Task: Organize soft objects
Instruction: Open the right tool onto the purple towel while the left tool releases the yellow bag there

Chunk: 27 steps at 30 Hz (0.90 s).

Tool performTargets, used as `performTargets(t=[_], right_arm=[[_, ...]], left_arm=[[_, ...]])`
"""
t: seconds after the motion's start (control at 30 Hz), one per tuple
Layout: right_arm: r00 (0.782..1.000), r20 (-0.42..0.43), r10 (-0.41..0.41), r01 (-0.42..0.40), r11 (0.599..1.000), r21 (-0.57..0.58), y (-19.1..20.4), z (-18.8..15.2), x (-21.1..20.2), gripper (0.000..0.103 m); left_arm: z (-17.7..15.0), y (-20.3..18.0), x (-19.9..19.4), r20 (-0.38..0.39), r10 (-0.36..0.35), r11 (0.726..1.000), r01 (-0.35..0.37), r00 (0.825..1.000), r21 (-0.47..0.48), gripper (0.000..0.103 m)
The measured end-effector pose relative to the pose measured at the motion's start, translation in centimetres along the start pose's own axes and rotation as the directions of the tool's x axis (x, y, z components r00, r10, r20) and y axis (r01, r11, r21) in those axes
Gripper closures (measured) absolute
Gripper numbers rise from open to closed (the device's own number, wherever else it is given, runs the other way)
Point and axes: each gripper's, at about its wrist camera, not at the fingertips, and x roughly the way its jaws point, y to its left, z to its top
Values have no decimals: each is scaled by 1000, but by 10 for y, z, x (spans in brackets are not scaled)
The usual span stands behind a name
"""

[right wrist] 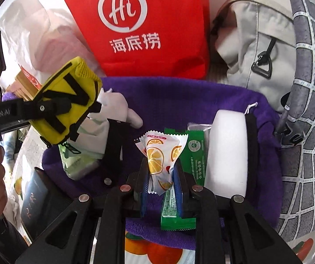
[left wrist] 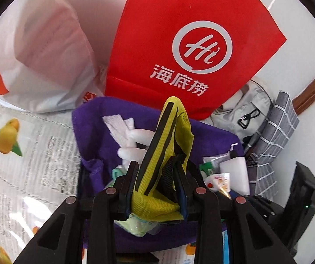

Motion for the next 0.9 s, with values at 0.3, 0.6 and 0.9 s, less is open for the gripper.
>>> performTargets(t=[0.3, 0.6, 0.9], right_arm=[[1000, -20, -22, 22, 1000, -15, 4, 0, 14, 70], [999, 11, -34, 35, 999, -34, 9, 2, 3, 52], [998, 59, -33, 35, 999, -33, 10, 7, -15, 48]], left_arm=[[-1, 1, 17, -50, -80, 997, 79, 996, -23, 71], [-2, 1, 27, -85, -67, 997, 65, 994, -33, 68], [1, 1, 10, -42, -19, 1000, 18, 999, -15, 40]])
